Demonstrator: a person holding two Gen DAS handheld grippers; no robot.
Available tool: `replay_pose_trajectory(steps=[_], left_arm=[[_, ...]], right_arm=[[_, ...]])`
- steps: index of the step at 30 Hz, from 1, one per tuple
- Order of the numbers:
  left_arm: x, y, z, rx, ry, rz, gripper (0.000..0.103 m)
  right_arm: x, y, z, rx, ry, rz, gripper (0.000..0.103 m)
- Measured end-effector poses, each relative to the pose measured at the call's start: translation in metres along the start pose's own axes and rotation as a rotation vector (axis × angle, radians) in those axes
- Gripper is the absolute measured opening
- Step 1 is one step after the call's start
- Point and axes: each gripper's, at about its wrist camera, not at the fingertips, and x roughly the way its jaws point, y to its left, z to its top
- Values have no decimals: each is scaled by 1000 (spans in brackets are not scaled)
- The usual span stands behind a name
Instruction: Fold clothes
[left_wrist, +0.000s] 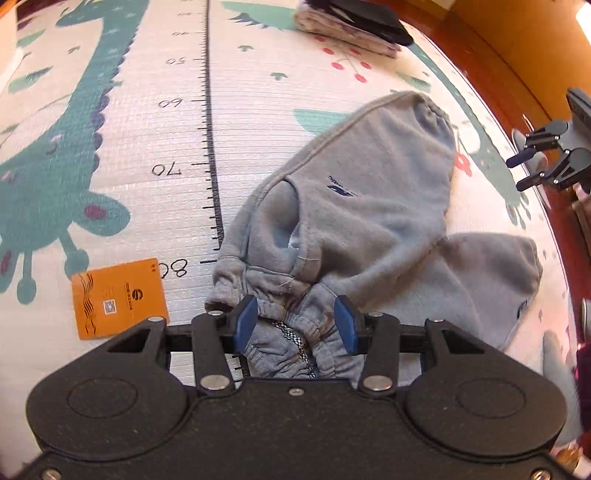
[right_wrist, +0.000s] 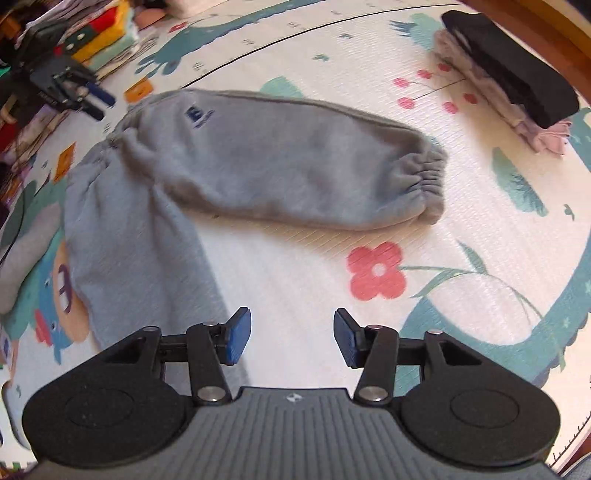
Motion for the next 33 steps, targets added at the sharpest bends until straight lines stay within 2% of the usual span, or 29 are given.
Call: replay_pose_trajectory(steps=[1, 5, 9, 13, 17, 18, 20, 21, 22, 24, 28, 32, 33], left_arm=[[1, 3, -2, -53, -12, -8, 44], [10, 11, -19, -201, -24, 10, 44], [22, 22, -29, -322, -36, -2, 44], [21, 33, -23, -400, -98, -49, 43], [28, 40, -18, -451, -104, -47, 43], [31, 43, -19, -471, -106, -51, 43], [34, 47, -21, -499, -122, -52, 35], [33, 48, -23, -513, -135, -48, 27], [33, 48, -23, -519, -140, -38, 11], [31, 47, -20, -495, -158, -22, 0], [15, 35, 1, -375, -247, -36, 0], [13, 29, 38, -294, -285, -23, 0], [12, 29, 45, -283, -283, -42, 0]], right_arm=[[6, -17, 9, 55, -37, -64, 50], [31, -66, 38, 227, -121, -198, 51], [54, -93, 57, 307, -146, -219, 59], [71, -98, 70, 336, -173, -209, 61], [82, -99, 76, 351, -182, -219, 62], [84, -101, 76, 363, -190, -206, 60], [88, -102, 76, 383, -194, -177, 47], [90, -102, 75, 389, -187, -159, 27], [91, -101, 73, 394, -191, -138, 25], [86, -97, 68, 387, -213, -142, 23], [55, -108, 39, 502, -283, -156, 20], [28, -113, -3, 621, -316, -176, 20], [25, -112, -13, 645, -312, -182, 21]])
